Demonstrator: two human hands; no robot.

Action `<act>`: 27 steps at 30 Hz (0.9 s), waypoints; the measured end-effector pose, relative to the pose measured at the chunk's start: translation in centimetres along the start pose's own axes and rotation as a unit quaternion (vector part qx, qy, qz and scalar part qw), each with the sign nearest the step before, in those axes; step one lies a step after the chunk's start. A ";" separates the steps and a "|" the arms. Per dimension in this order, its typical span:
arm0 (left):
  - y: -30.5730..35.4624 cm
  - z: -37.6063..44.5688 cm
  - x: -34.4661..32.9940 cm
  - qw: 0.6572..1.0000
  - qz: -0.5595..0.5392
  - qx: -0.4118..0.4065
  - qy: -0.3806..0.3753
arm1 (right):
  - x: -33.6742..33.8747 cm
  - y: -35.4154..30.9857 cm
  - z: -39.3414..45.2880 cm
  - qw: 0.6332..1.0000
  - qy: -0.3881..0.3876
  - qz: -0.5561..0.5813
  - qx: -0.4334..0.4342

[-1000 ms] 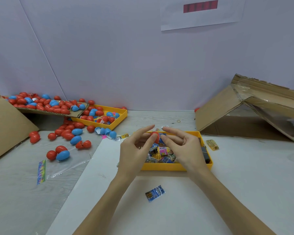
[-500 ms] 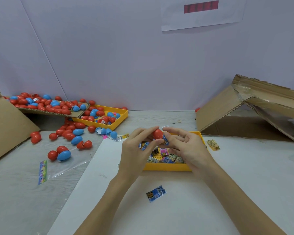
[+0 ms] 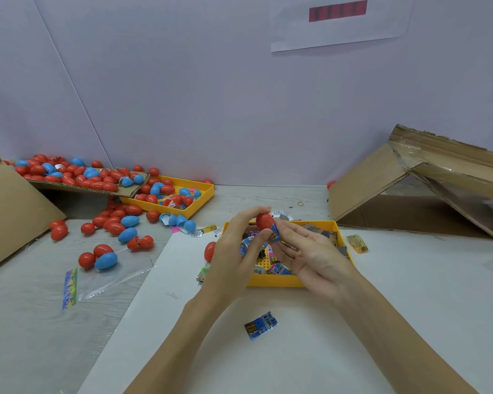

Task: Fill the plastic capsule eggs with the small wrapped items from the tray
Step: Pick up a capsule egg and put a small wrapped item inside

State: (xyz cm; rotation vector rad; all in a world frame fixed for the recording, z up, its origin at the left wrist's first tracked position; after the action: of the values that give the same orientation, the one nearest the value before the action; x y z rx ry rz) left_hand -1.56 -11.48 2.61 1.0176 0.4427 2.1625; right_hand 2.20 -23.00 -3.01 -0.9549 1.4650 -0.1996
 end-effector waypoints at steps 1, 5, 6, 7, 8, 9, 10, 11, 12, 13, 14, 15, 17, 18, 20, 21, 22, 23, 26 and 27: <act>0.0 -0.1 -0.2 1.000 -0.010 0.006 -0.004 | 0.0 0.2 0.0 1.000 0.001 0.012 -0.008; 0.3 -0.3 0.3 0.999 -0.003 0.001 0.036 | -0.5 1.6 -0.1 0.997 -0.007 0.056 -0.059; 0.5 -0.3 0.5 0.999 -0.001 -0.007 0.051 | -0.8 1.9 -0.2 0.995 -0.009 0.070 -0.073; 0.7 -0.4 0.7 0.998 0.000 -0.014 0.064 | -1.0 2.3 -0.4 0.993 -0.011 0.085 -0.086; 0.8 -0.4 0.9 0.997 0.001 -0.019 0.074 | -1.3 2.6 -0.5 0.990 -0.012 0.098 -0.097; 0.9 -0.4 1.0 0.996 0.003 -0.021 0.081 | -1.5 2.8 -0.7 0.988 -0.014 0.109 -0.108; 0.9 -0.4 1.1 0.996 0.003 -0.020 0.087 | -1.8 3.0 -0.9 0.986 -0.015 0.117 -0.116; 0.9 -0.4 1.2 0.996 0.002 -0.017 0.093 | -2.0 3.1 -1.0 0.985 -0.016 0.120 -0.121; 0.8 -0.4 1.3 0.995 -0.002 -0.011 0.096 | -2.1 3.2 -1.1 0.985 -0.016 0.121 -0.124; 0.6 -0.4 1.3 0.995 -0.007 -0.002 0.097 | -2.1 3.2 -1.1 0.985 -0.016 0.121 -0.124; 0.4 -0.3 1.3 0.995 -0.015 0.008 0.096 | -2.0 3.2 -1.1 0.985 -0.014 0.120 -0.123; 0.3 -0.3 1.2 0.995 -0.022 0.015 0.094 | -2.0 3.1 -1.0 0.985 -0.012 0.119 -0.120; 0.2 -0.3 1.1 0.995 -0.034 0.023 0.089 | -1.9 2.9 -1.0 0.986 -0.011 0.119 -0.115; 0.3 -0.4 1.1 0.995 -0.038 0.025 0.088 | -1.8 2.8 -1.0 0.987 -0.011 0.118 -0.112; 0.4 -0.4 1.1 0.994 -0.047 0.026 0.090 | -1.7 2.8 -0.9 0.987 -0.014 0.117 -0.108; 0.4 -0.5 1.1 0.994 -0.055 0.032 0.091 | -1.8 2.8 -0.9 0.987 -0.017 0.117 -0.108; 0.3 -0.5 1.2 0.993 -0.065 0.040 0.093 | -1.8 2.8 -0.9 0.987 -0.020 0.115 -0.109; 0.2 -0.5 1.2 0.992 -0.073 0.047 0.095 | -1.9 2.9 -0.9 0.987 -0.022 0.111 -0.112; -0.2 -0.6 1.4 0.990 -0.079 0.062 0.103 | -2.0 3.2 -0.9 0.987 -0.033 0.094 -0.125; -0.4 -0.6 1.4 0.990 -0.078 0.064 0.103 | -2.0 3.1 -0.9 0.988 -0.038 0.083 -0.124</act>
State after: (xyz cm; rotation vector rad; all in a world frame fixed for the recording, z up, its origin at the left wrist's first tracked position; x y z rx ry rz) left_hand -2.50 -10.22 2.80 0.8014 0.7425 2.1272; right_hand -0.27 -20.16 -3.35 -1.0220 1.5132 0.1431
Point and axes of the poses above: each hand's wrist, its own z-axis towards the middle knuckle, its own x-axis out of the back of the hand, y = z × x, the point moved 10 cm from there along z, towards the middle knuckle, and after that the axes turned 12 degrees about z, right-handed, at the moved point
